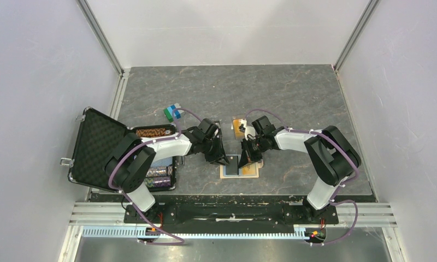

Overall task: Put the credit cards into the card holder
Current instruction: Insert the credit card into the card holder.

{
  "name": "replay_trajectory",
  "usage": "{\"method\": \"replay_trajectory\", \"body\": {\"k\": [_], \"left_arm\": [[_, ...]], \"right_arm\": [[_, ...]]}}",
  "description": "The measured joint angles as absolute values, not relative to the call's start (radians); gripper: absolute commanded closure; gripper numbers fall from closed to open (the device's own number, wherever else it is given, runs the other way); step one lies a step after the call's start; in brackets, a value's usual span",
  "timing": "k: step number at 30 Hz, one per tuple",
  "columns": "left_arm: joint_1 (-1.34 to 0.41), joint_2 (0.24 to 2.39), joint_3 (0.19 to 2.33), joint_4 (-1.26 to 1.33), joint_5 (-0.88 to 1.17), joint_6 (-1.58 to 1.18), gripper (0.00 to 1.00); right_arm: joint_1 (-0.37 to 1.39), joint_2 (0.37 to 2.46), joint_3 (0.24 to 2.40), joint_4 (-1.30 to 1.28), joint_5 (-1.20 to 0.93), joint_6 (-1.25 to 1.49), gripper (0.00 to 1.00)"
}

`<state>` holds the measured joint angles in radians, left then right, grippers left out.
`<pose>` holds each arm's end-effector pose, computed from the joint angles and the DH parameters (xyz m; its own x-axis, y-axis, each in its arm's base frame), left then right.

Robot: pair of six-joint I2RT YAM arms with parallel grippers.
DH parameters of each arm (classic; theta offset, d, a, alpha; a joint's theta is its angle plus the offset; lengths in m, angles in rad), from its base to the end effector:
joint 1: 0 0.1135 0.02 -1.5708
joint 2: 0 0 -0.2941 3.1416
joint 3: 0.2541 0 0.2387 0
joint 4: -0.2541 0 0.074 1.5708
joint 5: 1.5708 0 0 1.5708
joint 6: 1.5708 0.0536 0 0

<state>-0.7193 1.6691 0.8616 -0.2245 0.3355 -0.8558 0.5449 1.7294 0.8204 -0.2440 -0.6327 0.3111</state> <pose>0.2260 -0.2214 0.1738 -0.9890 -0.0815 -0.1230 0.0036 0.8197 -0.5727 0.2430 0.1843 0.1514 -0.9349 -0.2780 -0.2208 -0.3540 0.6832 0.6387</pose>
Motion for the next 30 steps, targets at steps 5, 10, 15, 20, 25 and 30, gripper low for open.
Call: {"method": "replay_trajectory", "body": {"k": [5, 10, 15, 20, 25, 30], "left_arm": [[-0.715, 1.645, 0.855, -0.213, 0.344, -0.857, 0.76], [-0.722, 1.615, 0.859, -0.174, 0.369, -0.877, 0.77], [-0.738, 1.615, 0.891, -0.163, 0.387, -0.884, 0.80], [-0.759, 1.651, 0.951, -0.196, 0.384, -0.883, 0.84], [-0.761, 1.671, 0.990, -0.269, 0.361, -0.871, 0.90], [-0.761, 1.678, 1.017, -0.323, 0.340, -0.861, 0.94]], "right_arm": [[0.545, 1.729, 0.820, -0.244, -0.633, 0.311, 1.00], [0.545, 1.729, 0.820, -0.244, -0.633, 0.311, 1.00], [0.545, 1.729, 0.822, -0.245, -0.633, 0.312, 1.00], [0.545, 1.729, 0.826, -0.252, -0.632, 0.312, 1.00], [0.547, 1.729, 0.832, -0.264, -0.632, 0.313, 1.00], [0.548, 1.729, 0.852, -0.299, -0.612, 0.309, 1.00]]}}
